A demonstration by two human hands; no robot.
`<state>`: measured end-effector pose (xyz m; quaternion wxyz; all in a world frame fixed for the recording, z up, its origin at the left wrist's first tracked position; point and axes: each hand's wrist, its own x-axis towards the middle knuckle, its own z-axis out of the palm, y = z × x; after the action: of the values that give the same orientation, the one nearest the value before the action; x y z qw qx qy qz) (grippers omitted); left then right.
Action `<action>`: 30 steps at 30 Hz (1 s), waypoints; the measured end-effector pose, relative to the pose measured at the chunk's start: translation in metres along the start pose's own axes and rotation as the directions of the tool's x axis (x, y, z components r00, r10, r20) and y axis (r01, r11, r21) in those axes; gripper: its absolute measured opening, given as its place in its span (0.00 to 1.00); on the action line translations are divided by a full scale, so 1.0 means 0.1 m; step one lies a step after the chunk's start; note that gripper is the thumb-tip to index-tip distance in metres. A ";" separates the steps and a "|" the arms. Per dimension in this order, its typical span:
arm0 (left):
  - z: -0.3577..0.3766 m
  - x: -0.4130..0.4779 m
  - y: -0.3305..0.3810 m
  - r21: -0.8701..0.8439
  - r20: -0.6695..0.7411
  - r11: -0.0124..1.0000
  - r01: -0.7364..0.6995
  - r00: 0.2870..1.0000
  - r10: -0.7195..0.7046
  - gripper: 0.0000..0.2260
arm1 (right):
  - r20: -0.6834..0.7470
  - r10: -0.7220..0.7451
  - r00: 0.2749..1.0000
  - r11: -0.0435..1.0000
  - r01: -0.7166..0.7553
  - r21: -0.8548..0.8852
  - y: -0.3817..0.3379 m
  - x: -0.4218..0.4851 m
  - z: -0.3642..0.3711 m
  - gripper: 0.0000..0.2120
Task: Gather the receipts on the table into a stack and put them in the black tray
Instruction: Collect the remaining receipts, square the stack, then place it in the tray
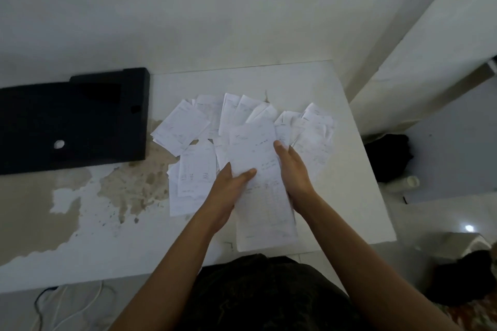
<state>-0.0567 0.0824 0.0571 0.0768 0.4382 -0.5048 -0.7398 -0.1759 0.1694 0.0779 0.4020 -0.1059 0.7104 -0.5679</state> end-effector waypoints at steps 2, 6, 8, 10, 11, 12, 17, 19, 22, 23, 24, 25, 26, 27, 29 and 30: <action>0.03 -0.01 -0.05 -0.068 -0.015 0.998 -0.010 1.000 0.009 0.19 | -0.019 0.008 1.000 0.999 -0.009 -0.035 0.03 0.08 -0.06 0.20; -0.01 0.06 -0.10 -0.043 -0.202 0.990 -0.135 0.971 0.124 0.17 | 0.196 0.044 0.980 0.958 0.014 -0.288 0.08 0.17 -0.19 0.26; -0.03 0.09 -0.09 0.033 -0.269 0.985 -0.171 0.947 0.173 0.19 | 0.245 -0.016 0.970 0.915 0.113 -0.387 0.12 0.18 -0.21 0.14; -0.03 0.10 -0.08 0.109 -0.292 0.975 -0.193 0.931 0.217 0.21 | 0.218 -0.060 0.974 0.915 0.141 -0.378 0.16 0.21 -0.21 0.09; -0.03 0.11 -0.10 0.134 -0.302 0.972 -0.192 0.926 0.225 0.20 | 0.218 -0.057 0.974 0.919 0.137 -0.369 0.19 0.22 -0.20 0.08; -0.03 0.12 -0.12 0.153 -0.309 0.971 -0.182 0.925 0.222 0.19 | 0.233 -0.047 0.971 0.923 0.132 -0.363 0.21 0.24 -0.20 0.08; -0.09 0.11 -0.33 0.214 -0.283 0.972 -0.100 0.946 0.159 0.12 | 0.315 0.041 0.948 0.926 0.082 -0.367 0.34 0.26 -0.20 0.22; -0.09 0.12 -0.39 0.270 -0.287 0.959 -0.081 0.944 0.161 0.14 | 0.320 0.075 0.944 0.911 0.066 -0.407 0.40 0.25 -0.19 0.28; -0.08 0.17 -0.46 0.295 -0.292 0.955 -0.040 0.947 0.130 0.18 | 0.361 0.141 0.922 0.859 0.067 -0.507 0.46 0.25 -0.12 0.34; -0.08 0.19 -0.47 0.299 -0.299 0.954 -0.028 0.946 0.122 0.19 | 0.372 0.150 0.916 0.842 0.079 -0.533 0.49 0.27 -0.11 0.33; -0.07 0.20 -0.48 0.296 -0.309 0.955 -0.023 0.944 0.119 0.20 | 0.390 0.156 0.908 0.824 0.098 -0.558 0.50 0.28 -0.09 0.31; -0.07 0.21 -0.48 0.284 -0.318 0.958 -0.022 0.941 0.116 0.19 | 0.413 0.154 0.898 0.821 0.116 -0.559 0.52 0.30 -0.07 0.34; -0.07 0.22 -0.47 0.276 -0.323 0.960 -0.034 0.938 0.126 0.18 | 0.435 0.168 0.885 0.820 0.120 -0.560 0.53 0.31 -0.06 0.38; -0.07 0.22 -0.46 0.269 -0.330 0.962 -0.048 0.934 0.139 0.16 | 0.449 0.174 0.876 0.826 0.119 -0.551 0.55 0.32 -0.06 0.42; -0.08 0.21 -0.41 0.248 -0.341 0.965 -0.084 0.925 0.168 0.15 | 0.452 0.133 0.882 0.837 0.144 -0.527 0.56 0.35 -0.07 0.45; -0.07 0.20 -0.38 0.235 -0.342 0.967 -0.103 0.922 0.182 0.14 | 0.432 0.110 0.895 0.842 0.146 -0.519 0.54 0.35 -0.08 0.45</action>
<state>-0.0511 0.0844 0.0137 0.1749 0.5341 -0.5888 -0.5809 -0.1877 0.1721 0.0142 0.5021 -0.3482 0.7285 -0.3097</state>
